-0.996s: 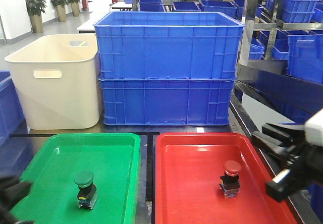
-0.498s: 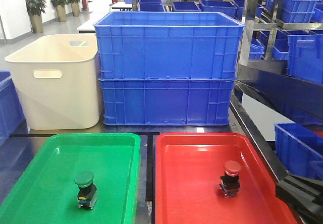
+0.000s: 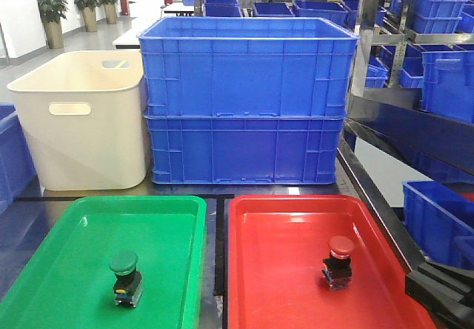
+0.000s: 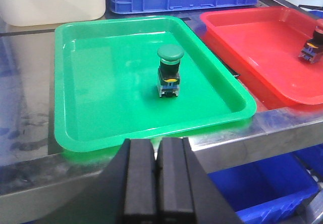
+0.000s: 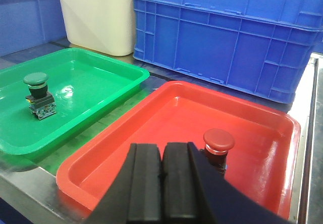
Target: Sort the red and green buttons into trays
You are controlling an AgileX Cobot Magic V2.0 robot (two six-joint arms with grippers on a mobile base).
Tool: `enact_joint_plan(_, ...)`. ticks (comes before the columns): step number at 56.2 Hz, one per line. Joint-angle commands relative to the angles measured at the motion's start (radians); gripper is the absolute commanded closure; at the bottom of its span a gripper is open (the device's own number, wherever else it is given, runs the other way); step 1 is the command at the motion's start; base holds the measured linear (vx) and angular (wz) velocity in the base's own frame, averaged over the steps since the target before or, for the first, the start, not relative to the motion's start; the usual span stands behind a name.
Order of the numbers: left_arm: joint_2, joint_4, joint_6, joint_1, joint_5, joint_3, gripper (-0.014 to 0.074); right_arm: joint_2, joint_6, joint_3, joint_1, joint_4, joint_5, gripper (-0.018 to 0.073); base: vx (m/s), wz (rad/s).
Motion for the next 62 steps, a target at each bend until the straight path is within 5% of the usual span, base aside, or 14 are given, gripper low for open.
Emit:
enact_joint_plan(1,0.006,0.025,0.023,-0.004,-0.114,-0.001,0.0602,-0.005,0.000,-0.028,-0.006,-0.003,0.018,0.0568,0.00,0.00)
enact_joint_plan(5,-0.016,0.072,0.057,0.012,-0.229,0.064,0.0602,-0.005,0.000,-0.028,-0.006,-0.003,0.018,0.0568,0.00,0.00)
enact_joint_plan(15,-0.201,0.051,0.059,0.141,-0.536,0.337,0.0601,-0.005,0.000,-0.028,-0.006,-0.003,0.018,0.0568,0.00,0.00)
enact_joint_plan(24,-0.362,0.042,0.058,0.218,-0.504,0.470,0.0601,-0.005,0.000,-0.028,-0.006,-0.003,0.018,0.0568,0.00,0.00)
enact_joint_plan(62,-0.359,0.052,0.058,0.215,-0.481,0.466,0.0601,-0.005,0.000,-0.028,-0.006,-0.003,0.018,0.0568,0.00,0.00)
